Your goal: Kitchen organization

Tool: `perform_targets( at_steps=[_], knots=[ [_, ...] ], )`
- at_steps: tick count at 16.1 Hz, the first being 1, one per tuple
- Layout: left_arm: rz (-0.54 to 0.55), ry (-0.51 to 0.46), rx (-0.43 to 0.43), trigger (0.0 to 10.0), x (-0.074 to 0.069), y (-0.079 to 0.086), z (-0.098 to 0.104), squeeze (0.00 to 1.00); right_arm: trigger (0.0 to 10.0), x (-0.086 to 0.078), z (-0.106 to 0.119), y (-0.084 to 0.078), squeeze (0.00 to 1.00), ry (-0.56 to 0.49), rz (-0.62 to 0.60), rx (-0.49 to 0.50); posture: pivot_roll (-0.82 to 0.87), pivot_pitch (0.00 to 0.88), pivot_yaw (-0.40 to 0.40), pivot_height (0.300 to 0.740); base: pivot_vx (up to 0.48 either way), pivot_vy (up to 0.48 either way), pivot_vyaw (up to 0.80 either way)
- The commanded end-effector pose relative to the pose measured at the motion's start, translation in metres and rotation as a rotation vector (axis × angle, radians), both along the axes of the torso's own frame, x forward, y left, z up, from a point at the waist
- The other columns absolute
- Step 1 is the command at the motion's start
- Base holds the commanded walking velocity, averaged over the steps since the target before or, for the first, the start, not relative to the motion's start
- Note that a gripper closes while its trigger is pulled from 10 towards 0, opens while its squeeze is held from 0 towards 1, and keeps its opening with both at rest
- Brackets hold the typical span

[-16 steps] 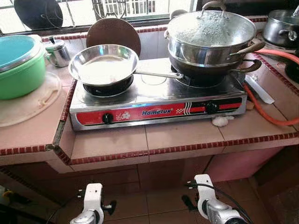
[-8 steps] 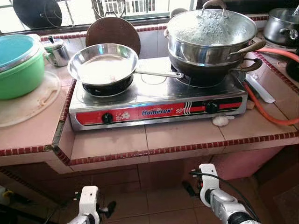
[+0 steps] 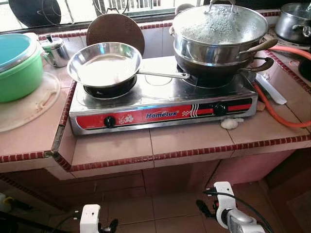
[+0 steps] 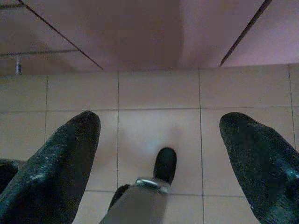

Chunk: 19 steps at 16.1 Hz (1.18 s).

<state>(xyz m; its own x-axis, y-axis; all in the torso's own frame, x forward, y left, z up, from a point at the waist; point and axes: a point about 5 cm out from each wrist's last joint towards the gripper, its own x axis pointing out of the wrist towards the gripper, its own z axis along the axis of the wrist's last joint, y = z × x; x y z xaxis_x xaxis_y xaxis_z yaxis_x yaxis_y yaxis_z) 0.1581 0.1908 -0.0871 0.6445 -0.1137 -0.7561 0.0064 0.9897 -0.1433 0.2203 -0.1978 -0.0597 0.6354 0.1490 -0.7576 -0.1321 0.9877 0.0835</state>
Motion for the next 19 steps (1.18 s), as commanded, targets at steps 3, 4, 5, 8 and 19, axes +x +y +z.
perform_targets(
  at_steps=[3,4,5,8,19],
  knots=[
    [0.044,0.005,0.003,10.0,-0.008,0.011,-0.002,0.00,10.0,0.001,0.000,0.004,0.00,-0.003,0.019,0.001,-0.06,0.089,0.056,0.740,0.000,0.000,0.00],
    [0.043,0.013,0.012,10.0,-0.010,0.012,-0.003,0.00,10.0,0.001,0.000,0.004,0.00,-0.005,0.025,0.001,-0.06,0.088,0.053,0.740,0.000,0.000,0.00],
    [0.051,0.027,0.010,10.0,-0.012,0.014,-0.004,0.00,10.0,0.002,0.001,0.005,0.00,-0.006,0.028,0.001,-0.06,0.088,0.053,0.740,0.000,0.000,0.00],
    [0.070,0.055,0.015,10.0,-0.020,0.021,-0.006,0.00,10.0,0.003,0.001,0.006,0.00,-0.004,0.038,-0.001,-0.05,0.094,0.050,0.740,-0.161,0.000,0.00],
    [0.052,0.028,0.018,10.0,-0.012,0.021,-0.003,0.00,10.0,-0.001,-0.002,0.006,0.00,0.014,0.025,-0.005,-0.06,0.094,0.051,0.740,-0.292,0.000,0.00]
  ],
)
